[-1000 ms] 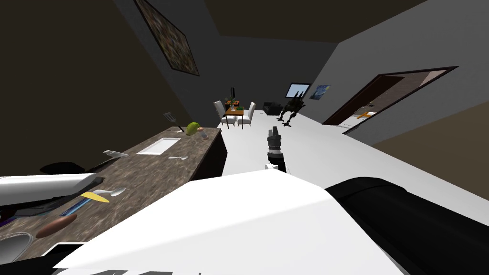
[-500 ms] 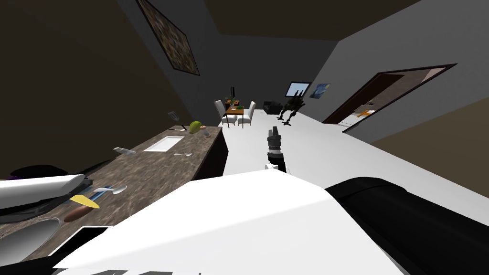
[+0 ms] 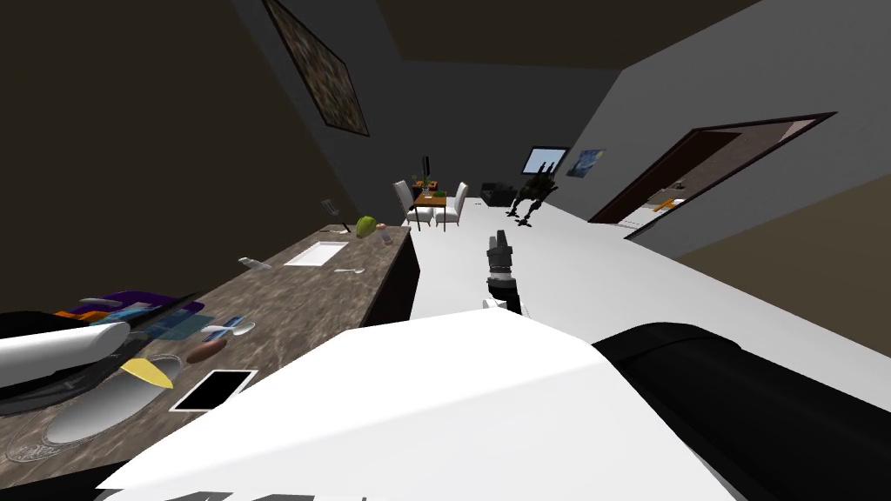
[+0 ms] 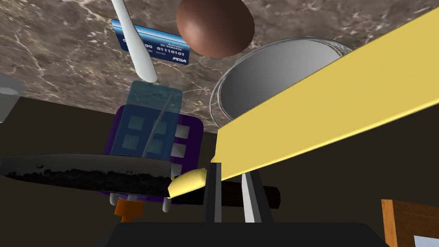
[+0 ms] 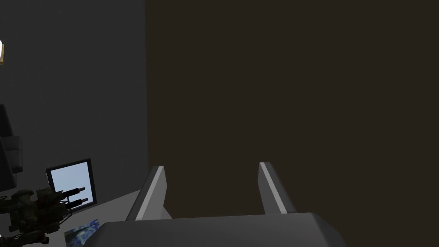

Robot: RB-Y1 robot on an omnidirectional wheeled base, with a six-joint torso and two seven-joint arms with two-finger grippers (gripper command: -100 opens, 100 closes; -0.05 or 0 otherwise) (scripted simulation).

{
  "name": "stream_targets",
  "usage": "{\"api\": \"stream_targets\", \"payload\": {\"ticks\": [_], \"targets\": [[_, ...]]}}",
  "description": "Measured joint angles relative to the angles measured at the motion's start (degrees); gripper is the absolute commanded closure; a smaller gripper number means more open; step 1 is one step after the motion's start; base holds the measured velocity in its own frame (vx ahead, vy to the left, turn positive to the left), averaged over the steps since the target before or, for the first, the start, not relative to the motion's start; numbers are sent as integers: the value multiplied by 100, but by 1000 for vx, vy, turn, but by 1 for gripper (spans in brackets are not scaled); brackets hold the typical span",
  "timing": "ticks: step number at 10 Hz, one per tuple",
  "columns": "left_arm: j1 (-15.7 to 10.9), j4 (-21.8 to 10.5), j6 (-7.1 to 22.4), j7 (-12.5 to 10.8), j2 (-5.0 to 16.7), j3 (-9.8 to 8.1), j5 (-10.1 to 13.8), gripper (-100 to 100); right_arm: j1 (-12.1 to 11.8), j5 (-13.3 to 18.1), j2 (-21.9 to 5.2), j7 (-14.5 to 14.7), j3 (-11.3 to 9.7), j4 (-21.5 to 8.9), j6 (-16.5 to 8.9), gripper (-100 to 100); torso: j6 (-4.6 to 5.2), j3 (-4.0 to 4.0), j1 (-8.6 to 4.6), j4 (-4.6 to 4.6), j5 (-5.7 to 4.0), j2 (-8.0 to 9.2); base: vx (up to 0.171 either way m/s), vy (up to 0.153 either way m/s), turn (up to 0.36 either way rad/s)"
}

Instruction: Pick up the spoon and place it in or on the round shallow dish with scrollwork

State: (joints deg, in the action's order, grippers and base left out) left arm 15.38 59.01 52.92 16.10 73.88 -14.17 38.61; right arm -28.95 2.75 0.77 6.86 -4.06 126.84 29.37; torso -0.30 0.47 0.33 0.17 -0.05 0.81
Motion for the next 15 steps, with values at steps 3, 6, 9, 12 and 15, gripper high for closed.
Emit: {"api": "stream_targets", "payload": {"ticks": [3, 6, 9, 12, 15], "targets": [[-84, -205, -107, -177, -84, -119, 96, -100, -1, 0, 1, 0, -1, 0, 0, 0, 9, -23, -30, -8, -1, -41, -51, 59, 14], [-82, -206, -106, -175, -83, -118, 95, -100, -2, 0, 1, 0, -1, 0, 0, 0, 13, -41, -59, -15, -9, -71, -2, 2, 0], [-82, -206, -106, -175, -84, -118, 95, -100, -2, 0, 1, 0, -1, 0, 0, 0, 13, -43, -61, -16, -9, -74, -1, 2, 12], [-7, -8, 202, -100, 254, -246, 403, -100, -2, 0, 1, 0, -1, 0, 0, 0, 13, -41, -57, -15, -10, -71, -6, 15, 32], [25, 161, 424, -106, 434, -298, 539, 0, -2, 0, 1, 0, -1, 0, 0, 0, 13, -42, -60, -16, -8, -73, -1, 3, 9]]}}
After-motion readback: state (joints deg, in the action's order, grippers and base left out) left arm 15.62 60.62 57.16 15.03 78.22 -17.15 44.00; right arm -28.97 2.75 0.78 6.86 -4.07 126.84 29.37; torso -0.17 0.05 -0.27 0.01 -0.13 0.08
